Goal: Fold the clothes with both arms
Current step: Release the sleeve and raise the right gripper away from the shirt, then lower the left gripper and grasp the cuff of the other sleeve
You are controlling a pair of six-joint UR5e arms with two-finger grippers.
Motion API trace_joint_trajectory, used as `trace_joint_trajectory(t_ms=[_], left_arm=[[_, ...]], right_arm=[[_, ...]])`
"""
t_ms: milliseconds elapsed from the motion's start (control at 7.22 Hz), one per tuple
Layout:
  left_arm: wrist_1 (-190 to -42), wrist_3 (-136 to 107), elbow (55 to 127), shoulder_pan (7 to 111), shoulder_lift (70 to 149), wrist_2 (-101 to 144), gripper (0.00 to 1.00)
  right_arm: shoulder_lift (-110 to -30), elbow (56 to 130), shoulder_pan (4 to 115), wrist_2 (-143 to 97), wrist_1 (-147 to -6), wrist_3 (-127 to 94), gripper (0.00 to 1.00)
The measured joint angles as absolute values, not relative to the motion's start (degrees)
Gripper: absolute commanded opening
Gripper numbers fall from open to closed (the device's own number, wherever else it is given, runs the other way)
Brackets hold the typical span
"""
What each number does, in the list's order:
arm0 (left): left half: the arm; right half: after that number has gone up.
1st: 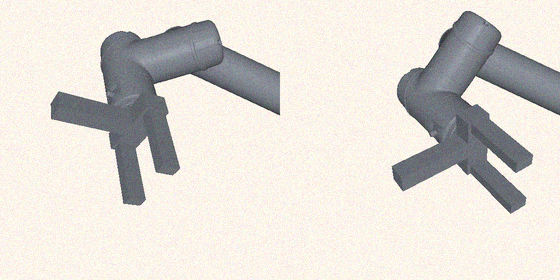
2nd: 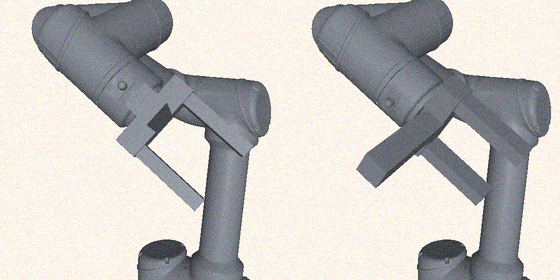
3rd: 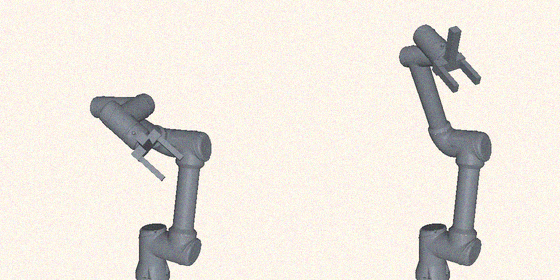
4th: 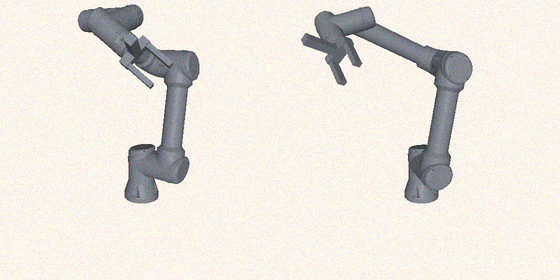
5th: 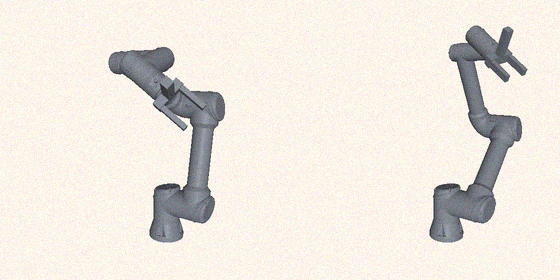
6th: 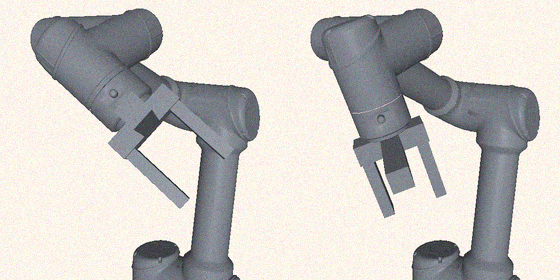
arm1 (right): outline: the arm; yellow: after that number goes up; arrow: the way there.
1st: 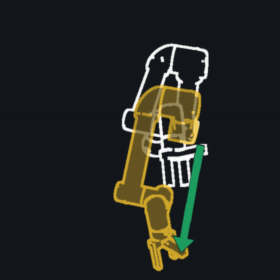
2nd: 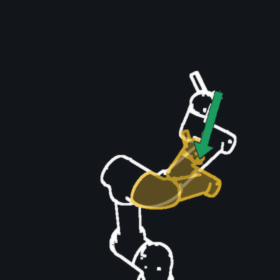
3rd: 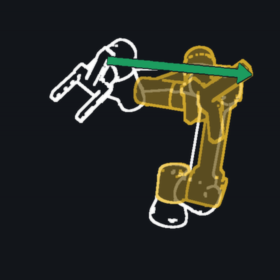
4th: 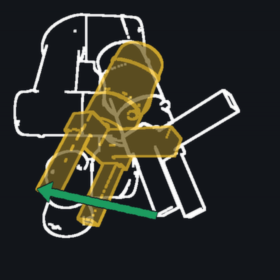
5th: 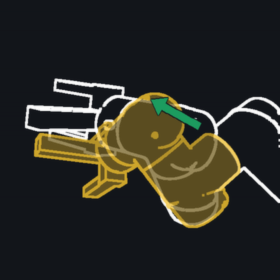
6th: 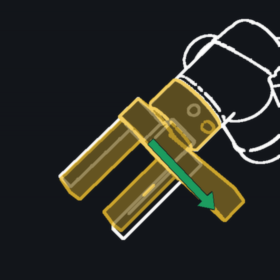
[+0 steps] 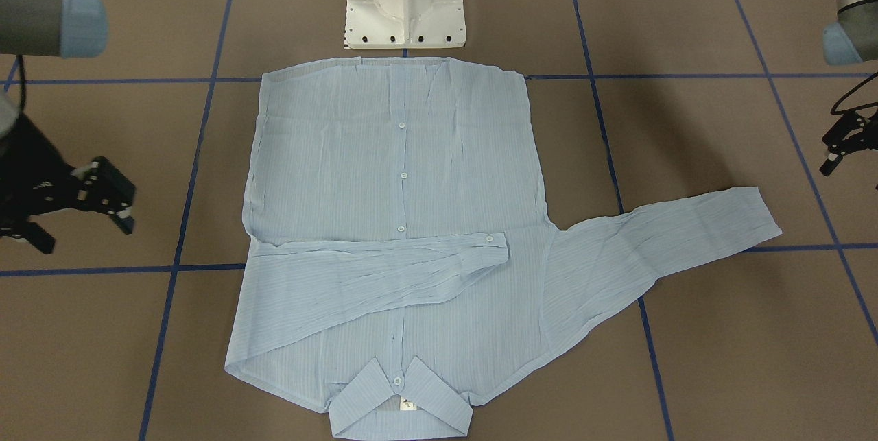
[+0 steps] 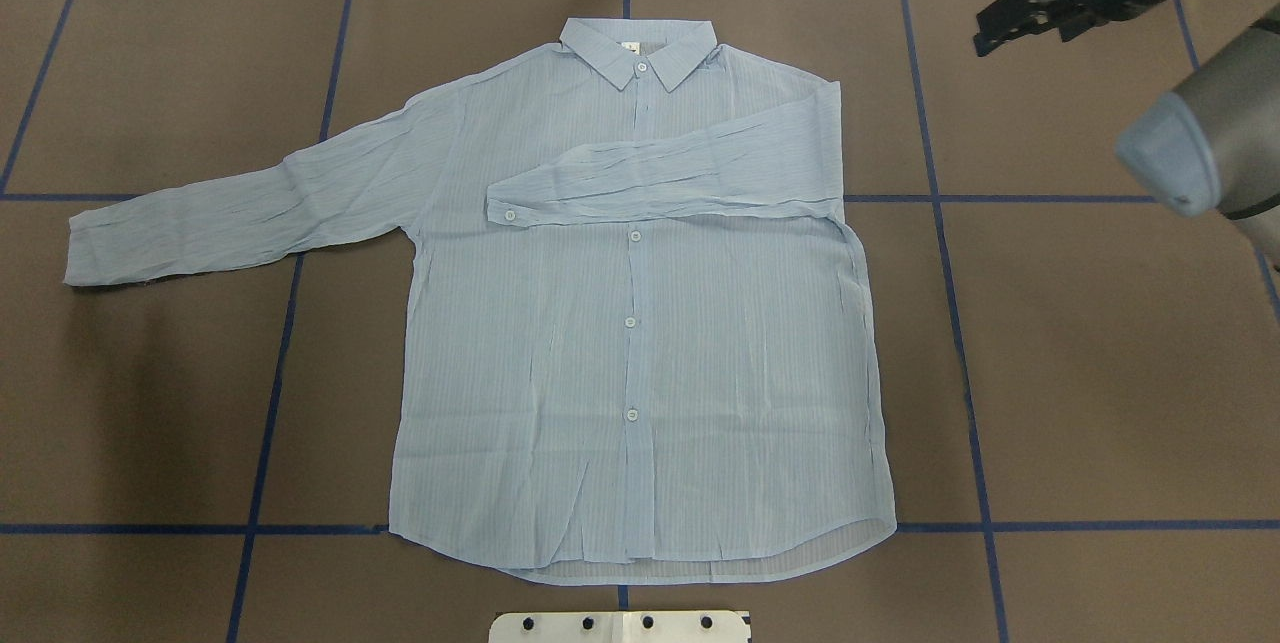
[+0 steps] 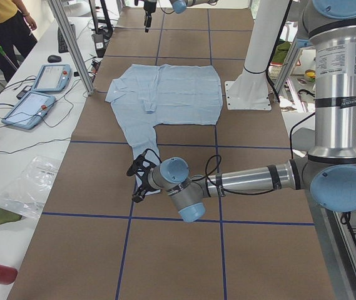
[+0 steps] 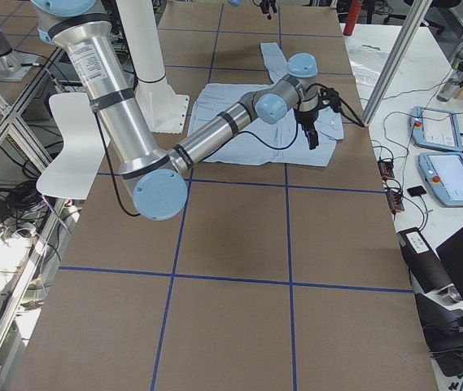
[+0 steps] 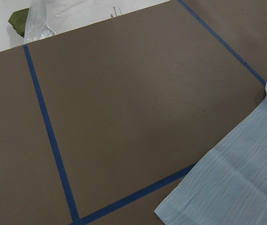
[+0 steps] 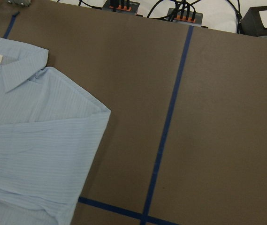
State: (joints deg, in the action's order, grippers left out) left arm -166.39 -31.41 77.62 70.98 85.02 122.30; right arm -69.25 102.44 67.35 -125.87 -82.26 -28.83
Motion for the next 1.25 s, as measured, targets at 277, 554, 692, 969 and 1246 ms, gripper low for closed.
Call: trace_joint_trajectory(t_ms=[277, 554, 692, 969, 1246], left_arm=[[-172.1, -40.1, 74.1, 66.2, 85.0, 119.6, 0.69], [-174.9, -47.5, 72.9, 61.9, 85.0, 118.3, 0.69], [-175.5, -50.0, 72.7, 59.9, 85.0, 116.8, 0.69], [-175.8, -52.3, 72.7, 56.9, 85.1, 114.7, 0.69], [-175.8, -52.6, 72.6, 55.6, 85.1, 114.2, 0.68]], right_arm=[[-74.3, 104.0, 72.5, -130.0, -82.0, -22.5, 1.0], [-76.1, 104.7, 73.5, -130.5, -82.0, -21.3, 1.0], [-76.7, 105.1, 73.6, -130.5, -82.0, -21.1, 1.0], [-77.4, 105.7, 73.6, -130.4, -82.0, -21.1, 1.0], [-77.9, 105.9, 73.6, -130.4, -82.0, -21.1, 1.0]])
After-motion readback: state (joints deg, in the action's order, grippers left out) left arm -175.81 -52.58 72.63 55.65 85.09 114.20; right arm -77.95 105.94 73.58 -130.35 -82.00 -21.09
